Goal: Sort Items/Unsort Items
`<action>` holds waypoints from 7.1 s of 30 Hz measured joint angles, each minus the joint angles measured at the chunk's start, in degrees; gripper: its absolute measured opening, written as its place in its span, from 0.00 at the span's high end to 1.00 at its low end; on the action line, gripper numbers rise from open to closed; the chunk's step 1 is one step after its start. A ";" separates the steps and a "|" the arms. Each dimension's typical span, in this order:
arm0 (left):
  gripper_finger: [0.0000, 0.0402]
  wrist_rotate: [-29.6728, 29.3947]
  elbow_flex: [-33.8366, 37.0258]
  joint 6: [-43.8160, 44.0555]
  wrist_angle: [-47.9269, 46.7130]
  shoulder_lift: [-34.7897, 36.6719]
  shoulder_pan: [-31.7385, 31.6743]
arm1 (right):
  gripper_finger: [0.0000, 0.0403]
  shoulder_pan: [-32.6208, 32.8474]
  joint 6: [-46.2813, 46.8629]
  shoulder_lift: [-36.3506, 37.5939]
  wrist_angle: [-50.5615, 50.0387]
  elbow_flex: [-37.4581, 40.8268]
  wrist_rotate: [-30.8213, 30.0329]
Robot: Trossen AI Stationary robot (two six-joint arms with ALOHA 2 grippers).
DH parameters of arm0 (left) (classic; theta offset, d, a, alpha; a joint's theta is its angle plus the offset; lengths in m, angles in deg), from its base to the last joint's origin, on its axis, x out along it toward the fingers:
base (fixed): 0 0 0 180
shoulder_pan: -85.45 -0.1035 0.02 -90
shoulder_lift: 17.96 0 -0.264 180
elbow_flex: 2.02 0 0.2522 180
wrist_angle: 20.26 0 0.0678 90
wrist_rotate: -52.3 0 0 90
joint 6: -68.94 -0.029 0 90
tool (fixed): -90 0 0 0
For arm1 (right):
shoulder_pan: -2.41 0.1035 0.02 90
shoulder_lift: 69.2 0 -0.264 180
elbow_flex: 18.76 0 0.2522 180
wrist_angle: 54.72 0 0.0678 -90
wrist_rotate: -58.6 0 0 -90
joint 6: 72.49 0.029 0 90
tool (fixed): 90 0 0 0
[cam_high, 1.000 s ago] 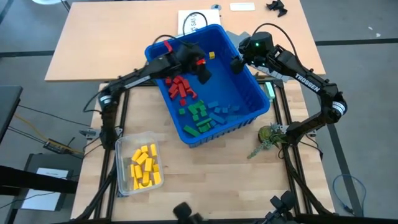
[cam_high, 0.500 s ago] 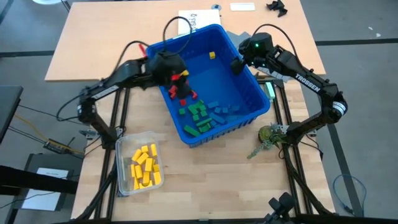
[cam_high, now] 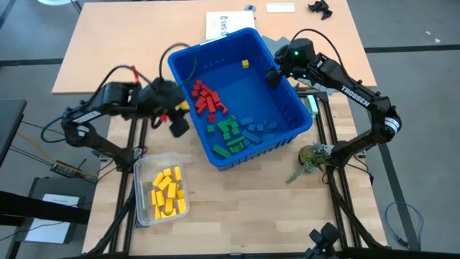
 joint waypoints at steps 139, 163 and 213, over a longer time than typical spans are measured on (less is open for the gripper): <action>0.33 0.85 53.40 3.22 37.35 15.91 -27.22 | 0.40 -15.25 -1.36 -6.54 -11.45 3.88 -1.02; 0.33 4.03 41.93 1.82 40.23 16.32 -26.75 | 0.41 -7.40 3.12 -6.44 -11.36 8.85 13.19; 0.56 19.65 -12.89 -5.81 61.76 -52.86 -32.86 | 0.41 -8.97 2.97 -2.80 -0.48 8.72 4.89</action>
